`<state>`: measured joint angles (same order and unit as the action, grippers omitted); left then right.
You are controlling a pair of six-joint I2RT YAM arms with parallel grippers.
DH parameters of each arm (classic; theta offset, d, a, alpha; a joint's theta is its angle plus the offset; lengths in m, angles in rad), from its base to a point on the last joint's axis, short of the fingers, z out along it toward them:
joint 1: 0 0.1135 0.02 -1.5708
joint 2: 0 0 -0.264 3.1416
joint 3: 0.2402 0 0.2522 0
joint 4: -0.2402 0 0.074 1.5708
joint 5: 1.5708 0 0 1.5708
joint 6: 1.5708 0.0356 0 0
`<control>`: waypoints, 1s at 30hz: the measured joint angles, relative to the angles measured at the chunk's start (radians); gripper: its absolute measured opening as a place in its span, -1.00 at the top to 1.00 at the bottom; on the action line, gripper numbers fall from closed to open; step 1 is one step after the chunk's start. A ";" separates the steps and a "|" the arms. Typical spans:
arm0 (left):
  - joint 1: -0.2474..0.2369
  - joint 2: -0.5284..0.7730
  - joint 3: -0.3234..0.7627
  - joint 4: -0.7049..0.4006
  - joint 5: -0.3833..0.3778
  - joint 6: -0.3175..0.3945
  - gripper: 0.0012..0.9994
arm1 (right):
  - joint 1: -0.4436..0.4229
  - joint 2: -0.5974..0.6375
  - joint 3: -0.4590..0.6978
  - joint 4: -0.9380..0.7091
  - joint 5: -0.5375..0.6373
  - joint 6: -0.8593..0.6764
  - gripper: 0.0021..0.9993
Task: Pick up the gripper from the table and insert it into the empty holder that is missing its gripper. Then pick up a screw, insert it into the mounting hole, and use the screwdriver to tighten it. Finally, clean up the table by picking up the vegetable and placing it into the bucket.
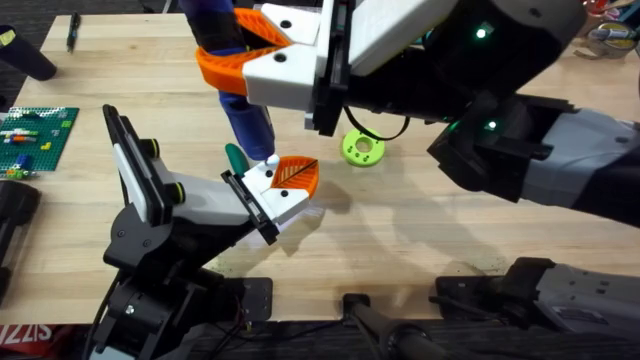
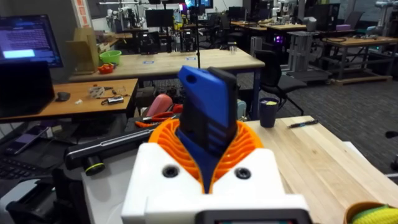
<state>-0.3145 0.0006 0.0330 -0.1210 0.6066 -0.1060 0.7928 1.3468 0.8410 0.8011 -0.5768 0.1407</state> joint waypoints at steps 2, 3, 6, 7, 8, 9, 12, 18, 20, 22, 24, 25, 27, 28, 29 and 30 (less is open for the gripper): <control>0.000 0.000 0.000 0.002 0.000 -0.005 0.97 | 0.000 0.000 0.001 -0.005 0.001 0.001 0.92; 0.000 0.000 0.000 0.004 0.001 -0.007 0.97 | 0.000 0.000 0.001 -0.006 0.002 0.001 0.92; 0.000 0.000 0.000 0.007 0.000 -0.008 0.97 | 0.000 0.000 -0.001 0.016 0.004 0.014 0.92; 0.000 0.000 0.000 0.008 0.000 -0.008 0.97 | -0.001 0.001 -0.005 0.041 0.003 0.025 0.92; 0.000 0.000 0.000 0.008 0.000 -0.007 0.97 | -0.002 0.003 -0.008 0.070 0.002 0.036 0.92; 0.000 0.000 0.000 0.008 0.000 -0.007 0.97 | -0.003 0.005 -0.010 0.097 0.001 0.045 0.92; 0.000 0.000 0.000 0.008 0.000 -0.007 0.97 | -0.004 0.005 -0.011 0.147 -0.001 0.065 0.92; 0.000 0.000 0.000 0.008 0.000 -0.007 0.97 | -0.006 0.005 -0.013 0.148 -0.024 0.076 0.92; 0.000 0.000 0.000 0.008 0.000 -0.007 0.97 | -0.011 0.005 -0.013 0.148 -0.049 0.077 0.92; 0.000 0.000 0.000 0.008 0.000 -0.007 0.97 | -0.019 0.005 -0.013 0.148 -0.077 0.078 0.92; 0.000 0.000 0.000 0.008 0.000 -0.007 0.97 | -0.027 0.005 -0.013 0.148 -0.100 0.080 0.92; 0.000 0.000 0.000 0.008 0.000 -0.007 0.97 | -0.031 0.005 -0.013 0.148 -0.108 0.080 0.92; 0.000 0.000 0.000 0.008 0.000 -0.007 0.97 | -0.035 0.005 -0.013 0.148 -0.118 0.080 0.92; 0.000 0.000 0.000 0.008 0.000 -0.007 0.97 | -0.037 0.005 -0.013 0.148 -0.122 0.080 0.92; 0.000 0.000 0.000 0.008 0.000 -0.007 0.97 | -0.037 0.005 -0.013 0.148 -0.125 0.080 0.92; 0.000 0.000 0.000 0.008 0.000 -0.007 0.97 | -0.037 0.005 -0.013 0.148 -0.127 0.080 0.92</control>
<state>-0.3149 0.0010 0.0330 -0.1127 0.6064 -0.1131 0.7563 1.3521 0.8280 0.9489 -0.7040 0.2211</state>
